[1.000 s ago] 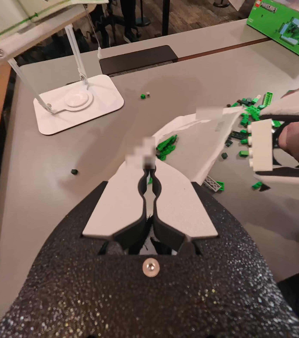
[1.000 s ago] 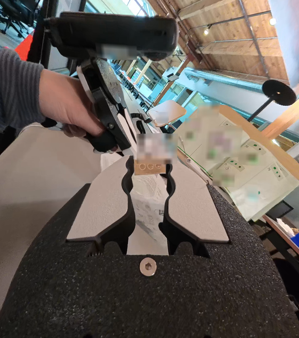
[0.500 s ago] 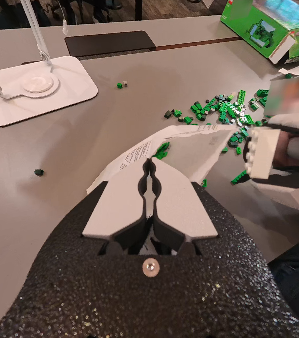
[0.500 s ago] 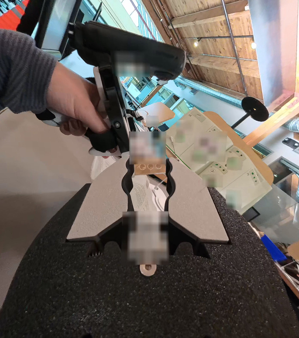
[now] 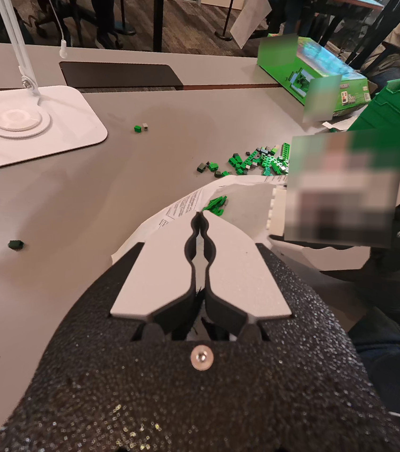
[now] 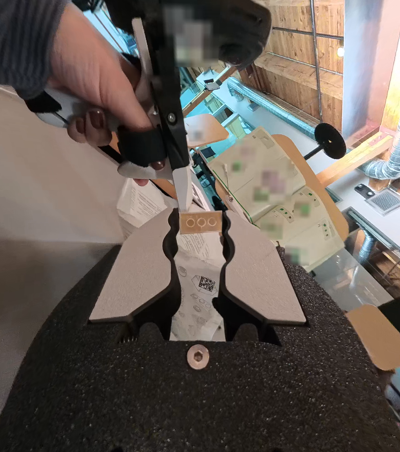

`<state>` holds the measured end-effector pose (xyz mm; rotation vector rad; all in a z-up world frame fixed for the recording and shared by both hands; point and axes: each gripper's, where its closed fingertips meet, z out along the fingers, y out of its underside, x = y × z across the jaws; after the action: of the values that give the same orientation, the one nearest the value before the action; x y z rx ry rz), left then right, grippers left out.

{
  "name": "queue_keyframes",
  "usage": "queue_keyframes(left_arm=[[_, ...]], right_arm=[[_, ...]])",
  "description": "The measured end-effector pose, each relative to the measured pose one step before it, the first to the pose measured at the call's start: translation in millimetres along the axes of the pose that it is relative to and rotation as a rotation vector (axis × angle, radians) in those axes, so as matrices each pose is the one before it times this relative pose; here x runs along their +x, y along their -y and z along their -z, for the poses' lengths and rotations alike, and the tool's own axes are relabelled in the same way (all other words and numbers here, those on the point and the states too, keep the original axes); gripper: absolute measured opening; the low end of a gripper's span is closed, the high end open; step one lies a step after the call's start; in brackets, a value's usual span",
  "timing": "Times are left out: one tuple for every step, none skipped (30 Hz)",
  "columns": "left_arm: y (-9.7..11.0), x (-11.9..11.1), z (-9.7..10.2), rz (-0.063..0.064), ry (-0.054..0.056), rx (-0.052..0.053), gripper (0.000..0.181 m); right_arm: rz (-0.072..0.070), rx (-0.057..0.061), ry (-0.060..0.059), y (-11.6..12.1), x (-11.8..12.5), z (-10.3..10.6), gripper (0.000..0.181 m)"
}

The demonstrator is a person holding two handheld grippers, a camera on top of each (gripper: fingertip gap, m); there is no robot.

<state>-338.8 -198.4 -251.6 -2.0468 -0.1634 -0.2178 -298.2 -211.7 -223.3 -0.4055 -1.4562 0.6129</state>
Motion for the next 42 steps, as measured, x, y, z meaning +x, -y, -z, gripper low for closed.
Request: queue_keyframes(left_arm=[[-0.36,1.21,-0.57,0.0018,-0.0082,-0.0021,0.000],[-0.41,0.86,-0.67,0.0000,-0.0042,-0.0024,0.000],[-0.48,0.81,-0.77,-0.0015,-0.0030,-0.0044,0.000],[-0.66,0.77,-0.80,-0.0022,-0.0018,-0.0048,0.000],[-0.47,0.67,-0.69,-0.0027,-0.0011,-0.0033,0.000],[-0.20,0.39,-0.58,-0.0030,0.0012,-0.0023,0.000],[0.02,0.04,-0.30,-0.0020,0.0023,-0.0002,0.000],[0.01,-0.25,-0.04,-0.0015,0.0035,-0.0005,0.000],[0.03,-0.62,0.28,-0.0019,0.0048,-0.0002,0.000],[0.27,-0.71,0.35,-0.0003,0.0033,0.0018,0.000],[0.10,-0.62,0.40,0.0020,0.0015,0.0007,0.000],[-0.19,-1.13,0.31,0.0008,0.0044,-0.0006,0.000],[-0.20,-1.43,0.24,0.0000,0.0070,-0.0009,0.000],[-0.40,-1.14,0.07,0.0006,0.0055,-0.0013,0.000],[-0.16,-0.56,-0.11,0.0003,0.0019,-0.0007,0.000],[0.06,-0.22,-0.11,0.0003,0.0009,0.0009,0.000],[0.19,0.04,-0.32,-0.0006,0.0009,0.0006,0.000],[-0.17,-0.51,-0.35,-0.0030,0.0068,-0.0012,0.000],[-0.23,-1.62,-0.46,-0.0075,0.0152,-0.0021,0.000],[0.08,-0.63,-0.48,-0.0057,0.0087,0.0000,0.000],[-0.30,-0.55,-0.54,-0.0039,0.0074,-0.0027,0.000],[-0.14,-0.32,-0.51,-0.0047,0.0052,-0.0007,0.000],[-0.34,-0.96,-0.45,-0.0040,0.0081,-0.0020,0.000],[-0.64,-1.18,-0.51,-0.0037,0.0082,-0.0037,0.000],[-0.91,-1.19,-0.62,-0.0023,0.0066,-0.0042,0.000],[-0.89,-0.98,-0.91,0.0006,0.0034,-0.0040,0.000],[-0.87,-0.25,-0.98,0.0014,-0.0017,-0.0043,0.000],[-0.75,-0.01,-0.98,0.0015,-0.0035,-0.0030,0.000],[-0.65,-0.10,-1.10,0.0014,-0.0021,-0.0025,0.000],[-0.85,-0.53,-1.19,-0.0009,0.0024,-0.0049,0.000],[-1.47,-0.65,-1.44,-0.0049,0.0063,-0.0085,0.000],[-1.50,-0.06,-1.45,-0.0065,0.0035,-0.0100,0.000],[-0.93,1.00,-1.24,-0.0038,-0.0022,-0.0060,0.000],[-0.35,0.86,-0.88,-0.0025,-0.0017,-0.0037,0.000],[0.08,0.50,-0.56,-0.0029,0.0018,-0.0017,0.000],[0.01,-0.13,-0.28,-0.0038,0.0044,-0.0008,0.000],[-0.30,-0.31,-0.28,-0.0017,0.0038,-0.0023,0.000],[-0.53,-0.62,-0.32,0.0002,0.0040,-0.0033,0.000],[-0.53,-0.62,-0.46,0.0002,0.0032,-0.0033,0.000],[-0.61,-0.41,-0.22,-0.0004,0.0020,-0.0035,0.000],[-0.52,-0.31,-0.03,-0.0018,0.0021,-0.0035,0.000],[-0.40,-0.65,0.11,-0.0023,0.0052,-0.0022,0.000]], right_arm=[[0.0142,-0.0132,-0.0011,-2.17,-1.36,-1.09,0.033],[0.0170,-0.0173,0.0003,-2.59,-1.54,-1.30,0.033],[0.0208,-0.0185,-0.0003,-2.58,-1.62,-1.22,0.033],[0.0216,-0.0171,-0.0006,-2.21,-1.44,-1.03,0.033],[0.0211,-0.0140,0.0009,-1.70,-1.53,-0.76,0.033],[0.0168,-0.0118,0.0021,-1.58,-1.48,-0.71,0.033],[0.0097,-0.0110,0.0021,-1.63,-1.15,-0.78,0.033],[0.0065,-0.0096,0.0045,-1.57,-1.37,-0.78,0.033],[0.0032,-0.0046,0.0088,-1.01,-1.97,-0.55,0.033],[-0.0008,0.0043,0.0054,0.08,-1.40,-0.20,0.033],[-0.0037,0.0035,0.0077,0.22,-1.47,-0.24,0.033],[-0.0059,-0.0017,0.0112,-0.30,-1.60,-0.36,0.033],[-0.0085,-0.0037,0.0079,-0.54,-1.11,-0.52,0.035],[-0.0124,-0.0031,0.0078,-0.48,-1.01,-0.74,0.041],[-0.0172,-0.0015,0.0084,-0.32,-0.79,-0.72,0.045],[-0.0164,0.0006,0.0071,0.07,-0.63,-0.26,0.047],[-0.0168,0.0048,0.0068,0.54,-0.44,-0.14,0.047],[-0.0181,0.0032,0.0065,0.49,0.00,0.21,0.048],[-0.0153,0.0056,0.0018,1.06,0.74,0.65,0.049],[-0.0138,0.0118,-0.0008,2.22,1.63,1.44,0.049],[-0.0175,0.0142,0.0015,2.92,2.05,2.13,0.049],[-0.0222,0.0157,0.0012,3.65,3.40,3.12,0.049],[-0.0280,0.0138,-0.0005,4.10,5.45,4.48,0.049],[-0.0300,0.0084,-0.0009,4.20,7.47,6.37,0.049],[-0.0281,0.0007,-0.0076,3.21,9.75,8.82,0.050],[-0.0332,-0.0026,-0.0148,1.85,11.24,11.36,0.049],[-0.0419,0.0013,-0.0131,0.54,10.70,13.60,0.049],[-0.0448,-0.0027,-0.0058,-1.75,9.22,15.28,0.048],[-0.0360,-0.0127,-0.0108,-4.78,9.84,16.45,0.048],[-0.0228,-0.0243,-0.0270,-7.48,11.99,17.71,0.048],[-0.0120,-0.0384,-0.0295,-10.29,12.74,18.42,0.047],[-0.0100,-0.0517,-0.0267,-13.10,12.57,18.62,0.046],[-0.0094,-0.0595,-0.0292,-15.16,12.95,18.51,0.046],[-0.0096,-0.0660,-0.0340,-17.28,13.47,18.04,0.045],[-0.0095,-0.0729,-0.0324,-19.49,13.02,16.99,0.044],[-0.0130,-0.0761,-0.0330,-21.14,12.57,15.69,0.043],[-0.0202,-0.0732,-0.0228,-21.57,10.48,13.95,0.044],[-0.0264,-0.0686,-0.0018,-21.22,6.66,11.95,0.044],[-0.0302,-0.0653,0.0154,-20.58,3.17,10.34,0.043],[-0.0314,-0.0626,0.0222,-20.03,1.31,8.40,0.044],[-0.0284,-0.0572,0.0186,-18.78,0.85,6.77,0.043],[-0.0246,-0.0497,0.0165,-16.89,0.00,5.10,0.043]])
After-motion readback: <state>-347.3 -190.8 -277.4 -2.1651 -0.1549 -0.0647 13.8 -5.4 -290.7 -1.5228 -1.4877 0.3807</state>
